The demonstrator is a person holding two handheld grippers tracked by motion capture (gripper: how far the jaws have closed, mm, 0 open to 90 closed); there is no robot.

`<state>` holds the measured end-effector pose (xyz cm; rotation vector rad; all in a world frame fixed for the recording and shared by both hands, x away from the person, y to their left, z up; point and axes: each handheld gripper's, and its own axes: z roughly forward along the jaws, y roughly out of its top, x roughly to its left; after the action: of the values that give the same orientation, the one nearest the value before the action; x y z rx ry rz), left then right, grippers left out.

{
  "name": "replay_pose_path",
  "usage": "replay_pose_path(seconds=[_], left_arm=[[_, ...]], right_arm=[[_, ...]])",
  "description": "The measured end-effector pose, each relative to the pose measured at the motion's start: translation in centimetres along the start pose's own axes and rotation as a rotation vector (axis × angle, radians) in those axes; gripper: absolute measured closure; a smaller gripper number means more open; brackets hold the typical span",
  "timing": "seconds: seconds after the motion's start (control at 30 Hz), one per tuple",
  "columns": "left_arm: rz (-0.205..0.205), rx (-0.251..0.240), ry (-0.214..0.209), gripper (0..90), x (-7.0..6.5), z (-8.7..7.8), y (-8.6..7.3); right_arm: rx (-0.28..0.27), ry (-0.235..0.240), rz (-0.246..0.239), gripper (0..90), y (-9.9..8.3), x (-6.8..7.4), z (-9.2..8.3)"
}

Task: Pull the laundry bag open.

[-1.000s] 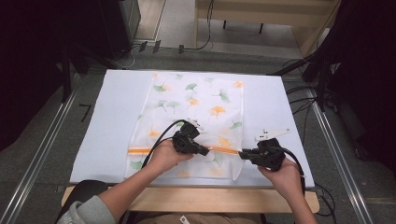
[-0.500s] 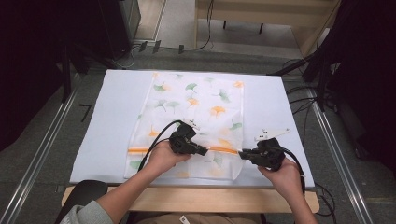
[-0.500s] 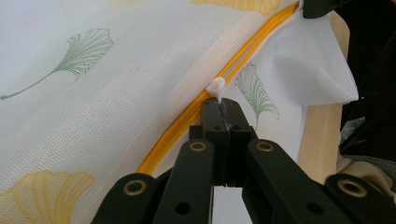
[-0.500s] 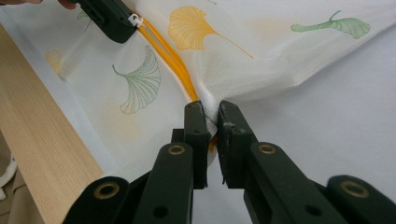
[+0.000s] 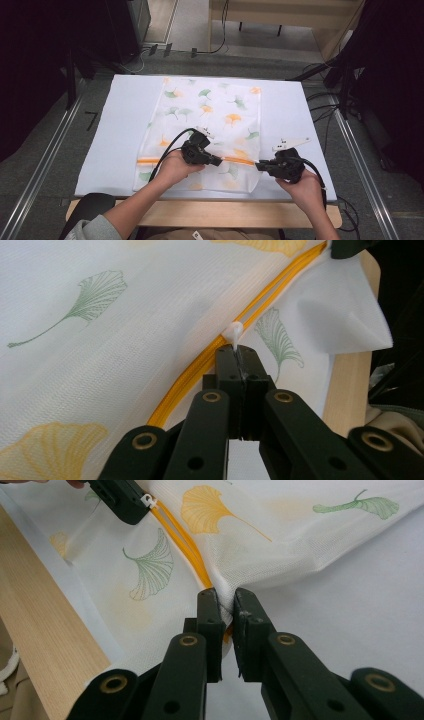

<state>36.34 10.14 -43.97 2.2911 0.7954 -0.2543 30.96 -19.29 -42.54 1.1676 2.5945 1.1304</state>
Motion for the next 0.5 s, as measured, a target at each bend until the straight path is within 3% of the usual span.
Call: replay_pose_path(seconds=[0.17, 0.5], left_arm=[[-0.015, 0.009, -0.009, 90.0, 0.3, 0.1, -0.1], [-0.052, 0.001, 0.034, 90.0, 1.5, -1.4, -1.4]], right_arm=[[-0.004, 0.005, -0.007, 84.7, 0.1, 0.0, 0.0], [-0.004, 0.003, -0.007, 84.6, 0.1, -0.5, -0.5]])
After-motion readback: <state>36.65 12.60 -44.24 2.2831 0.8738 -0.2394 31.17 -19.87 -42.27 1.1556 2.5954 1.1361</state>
